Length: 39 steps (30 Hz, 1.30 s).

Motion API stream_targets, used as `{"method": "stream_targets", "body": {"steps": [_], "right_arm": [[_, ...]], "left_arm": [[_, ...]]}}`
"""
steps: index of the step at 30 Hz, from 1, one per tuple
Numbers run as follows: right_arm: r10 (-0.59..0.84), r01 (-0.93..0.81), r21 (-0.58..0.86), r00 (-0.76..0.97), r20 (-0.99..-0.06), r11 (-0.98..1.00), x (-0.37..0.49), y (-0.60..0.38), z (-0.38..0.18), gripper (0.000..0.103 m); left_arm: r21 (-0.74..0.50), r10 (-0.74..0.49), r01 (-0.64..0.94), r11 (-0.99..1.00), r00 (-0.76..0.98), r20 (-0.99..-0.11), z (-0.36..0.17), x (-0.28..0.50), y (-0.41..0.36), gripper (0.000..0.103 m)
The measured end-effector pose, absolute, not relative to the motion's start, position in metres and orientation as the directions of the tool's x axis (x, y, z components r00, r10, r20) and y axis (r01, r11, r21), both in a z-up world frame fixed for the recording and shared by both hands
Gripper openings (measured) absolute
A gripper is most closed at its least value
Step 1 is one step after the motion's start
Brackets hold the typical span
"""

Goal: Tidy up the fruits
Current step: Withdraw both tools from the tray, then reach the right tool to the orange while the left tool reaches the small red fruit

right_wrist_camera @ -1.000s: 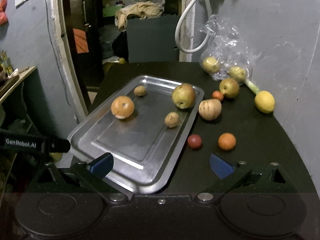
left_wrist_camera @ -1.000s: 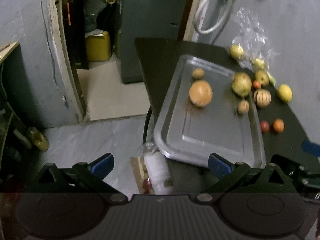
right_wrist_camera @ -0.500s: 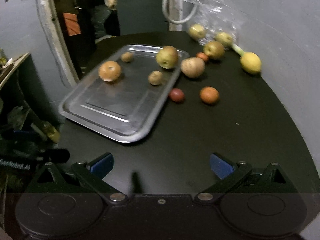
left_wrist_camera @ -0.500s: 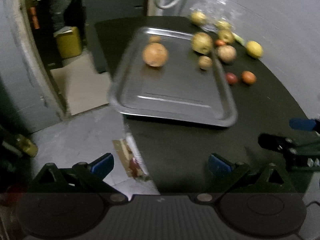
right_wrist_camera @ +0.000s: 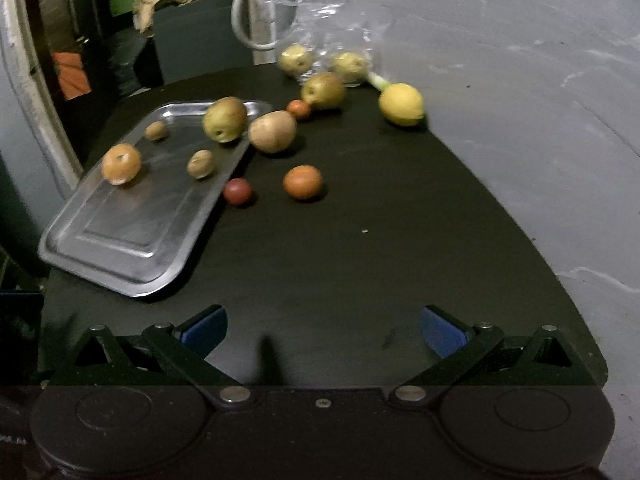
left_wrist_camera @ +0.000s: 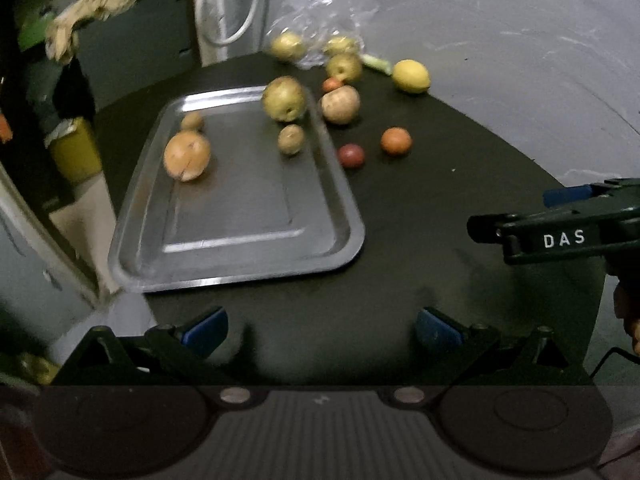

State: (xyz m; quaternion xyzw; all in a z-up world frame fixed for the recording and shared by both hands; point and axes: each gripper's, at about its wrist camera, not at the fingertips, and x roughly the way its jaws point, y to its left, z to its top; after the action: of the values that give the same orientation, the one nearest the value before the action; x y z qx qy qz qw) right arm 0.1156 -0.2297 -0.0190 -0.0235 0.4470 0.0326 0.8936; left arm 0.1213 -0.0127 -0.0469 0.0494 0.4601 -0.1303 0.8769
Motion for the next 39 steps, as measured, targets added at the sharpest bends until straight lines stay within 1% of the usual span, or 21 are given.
{"method": "stream_targets", "body": {"steps": [8,18,25,28,32,39], "right_arm": [[0.038,-0.064,-0.008,0.677,-0.735,0.998,0.126,-0.245,-0.013,0.102],[0.085,-0.103,0.019,0.685,-0.723,0.995,0.158,-0.257,-0.024,0.102],[0.182,-0.171,0.089,0.668,-0.721,0.981,0.193,-0.26,-0.031,0.102],[0.219,-0.203,0.11,0.665,-0.714,0.973,0.206,-0.258,-0.033,0.099],[0.251,-0.235,0.125,0.646,-0.721,0.964,0.221,-0.255,-0.039,0.09],[0.283,-0.266,0.142,0.63,-0.724,0.954,0.236,-0.25,-0.047,0.078]], "left_arm": [[0.031,-0.159,0.3,0.953,0.589,-0.792,-0.041,0.141,-0.035,0.102],[0.161,-0.109,0.342,0.926,0.649,-0.753,-0.041,0.177,-0.06,0.102],[0.246,-0.09,0.398,0.884,0.661,-0.745,-0.046,0.208,-0.075,0.102],[0.289,-0.088,0.435,0.853,0.665,-0.742,-0.051,0.216,-0.084,0.102],[0.323,-0.095,0.474,0.819,0.667,-0.739,-0.056,0.225,-0.094,0.102],[0.318,-0.097,0.489,0.813,0.651,-0.753,-0.062,0.239,-0.099,0.102]]}}
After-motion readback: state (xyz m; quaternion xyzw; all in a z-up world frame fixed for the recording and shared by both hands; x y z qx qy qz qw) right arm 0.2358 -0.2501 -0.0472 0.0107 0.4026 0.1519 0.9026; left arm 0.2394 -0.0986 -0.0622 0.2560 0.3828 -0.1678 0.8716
